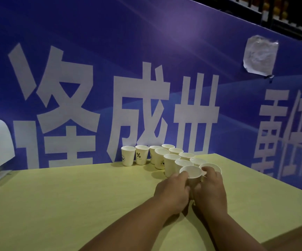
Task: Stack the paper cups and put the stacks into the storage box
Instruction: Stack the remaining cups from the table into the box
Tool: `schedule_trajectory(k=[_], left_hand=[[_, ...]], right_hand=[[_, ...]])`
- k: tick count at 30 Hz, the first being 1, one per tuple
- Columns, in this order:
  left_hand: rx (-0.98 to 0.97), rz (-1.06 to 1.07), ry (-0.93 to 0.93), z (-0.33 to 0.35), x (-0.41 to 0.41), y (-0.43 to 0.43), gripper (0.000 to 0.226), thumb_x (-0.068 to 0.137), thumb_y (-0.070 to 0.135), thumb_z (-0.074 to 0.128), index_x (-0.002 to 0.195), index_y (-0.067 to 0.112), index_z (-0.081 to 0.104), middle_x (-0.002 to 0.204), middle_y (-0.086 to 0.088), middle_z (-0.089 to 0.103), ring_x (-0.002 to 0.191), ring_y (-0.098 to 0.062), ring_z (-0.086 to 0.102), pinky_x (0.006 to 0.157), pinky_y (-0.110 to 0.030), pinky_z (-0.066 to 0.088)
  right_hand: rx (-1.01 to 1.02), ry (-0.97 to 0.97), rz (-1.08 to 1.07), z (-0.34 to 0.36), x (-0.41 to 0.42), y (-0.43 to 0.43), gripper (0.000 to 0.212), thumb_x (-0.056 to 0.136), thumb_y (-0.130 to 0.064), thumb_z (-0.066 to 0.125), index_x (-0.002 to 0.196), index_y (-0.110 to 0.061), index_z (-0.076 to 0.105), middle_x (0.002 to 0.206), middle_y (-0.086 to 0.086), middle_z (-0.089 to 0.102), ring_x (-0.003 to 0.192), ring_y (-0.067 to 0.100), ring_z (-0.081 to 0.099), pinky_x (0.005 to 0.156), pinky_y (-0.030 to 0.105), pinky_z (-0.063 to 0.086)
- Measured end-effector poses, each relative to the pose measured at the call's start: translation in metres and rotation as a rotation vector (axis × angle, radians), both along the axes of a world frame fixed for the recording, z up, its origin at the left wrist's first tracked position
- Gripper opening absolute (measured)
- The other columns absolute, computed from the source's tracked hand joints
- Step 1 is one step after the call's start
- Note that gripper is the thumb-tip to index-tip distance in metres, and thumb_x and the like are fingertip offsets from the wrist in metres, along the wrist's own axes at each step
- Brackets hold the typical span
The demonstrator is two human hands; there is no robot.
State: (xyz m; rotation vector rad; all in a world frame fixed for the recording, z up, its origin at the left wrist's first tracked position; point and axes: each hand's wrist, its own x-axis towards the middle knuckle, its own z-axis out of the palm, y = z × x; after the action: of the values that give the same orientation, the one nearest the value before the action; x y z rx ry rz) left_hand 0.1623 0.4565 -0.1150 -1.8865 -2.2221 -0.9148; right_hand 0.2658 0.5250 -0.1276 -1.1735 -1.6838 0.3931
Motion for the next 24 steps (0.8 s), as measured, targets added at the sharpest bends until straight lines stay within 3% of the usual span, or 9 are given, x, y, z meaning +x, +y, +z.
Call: schedule_trajectory(k=[2, 6, 15, 20, 24], left_hand=[[0.018, 0.040, 0.009, 0.001, 0.000, -0.002, 0.010, 0.105, 0.037, 0.043, 0.107, 0.030, 0.050, 0.104, 0.007, 0.055, 0.090, -0.020, 0.056, 0.077, -0.039, 0.052], [0.055, 0.081, 0.008, 0.002, -0.010, -0.014, 0.014, 0.105, 0.041, 0.040, 0.102, 0.030, 0.050, 0.102, 0.007, 0.057, 0.088, -0.020, 0.056, 0.076, -0.040, 0.052], [0.123, 0.172, 0.026, 0.009, -0.065, -0.062, 0.017, 0.105, 0.047, 0.039, 0.104, 0.034, 0.049, 0.103, 0.011, 0.058, 0.084, -0.010, 0.056, 0.074, -0.037, 0.055], [0.167, 0.236, 0.036, 0.011, -0.102, -0.094, 0.020, 0.105, 0.049, 0.037, 0.103, 0.033, 0.049, 0.102, 0.011, 0.058, 0.084, -0.012, 0.059, 0.074, -0.040, 0.058], [0.221, 0.303, 0.028, 0.010, -0.135, -0.121, 0.016, 0.106, 0.049, 0.038, 0.107, 0.036, 0.048, 0.102, 0.014, 0.057, 0.083, -0.007, 0.058, 0.072, -0.033, 0.058]], right_hand=[[0.017, 0.037, -0.009, 0.000, 0.000, -0.002, 0.046, 0.085, -0.014, 0.069, 0.126, -0.022, 0.051, 0.123, 0.006, 0.053, 0.090, 0.020, 0.058, 0.070, 0.034, 0.052], [0.095, 0.044, -0.027, 0.002, -0.003, -0.010, 0.031, 0.092, -0.011, 0.057, 0.122, -0.022, 0.055, 0.119, 0.005, 0.055, 0.087, 0.022, 0.060, 0.070, 0.040, 0.053], [0.253, -0.075, -0.053, 0.019, -0.019, -0.034, 0.015, 0.096, -0.026, 0.058, 0.107, -0.020, 0.066, 0.115, 0.003, 0.061, 0.080, 0.013, 0.049, 0.060, 0.028, 0.049], [0.272, -0.057, 0.036, 0.029, -0.057, -0.062, 0.015, 0.098, -0.030, 0.055, 0.103, -0.021, 0.065, 0.108, -0.002, 0.059, 0.082, 0.014, 0.053, 0.065, 0.031, 0.052], [0.259, -0.040, 0.105, 0.036, -0.095, -0.084, 0.017, 0.098, -0.033, 0.054, 0.104, -0.023, 0.066, 0.106, -0.006, 0.057, 0.083, 0.011, 0.053, 0.065, 0.026, 0.048]])
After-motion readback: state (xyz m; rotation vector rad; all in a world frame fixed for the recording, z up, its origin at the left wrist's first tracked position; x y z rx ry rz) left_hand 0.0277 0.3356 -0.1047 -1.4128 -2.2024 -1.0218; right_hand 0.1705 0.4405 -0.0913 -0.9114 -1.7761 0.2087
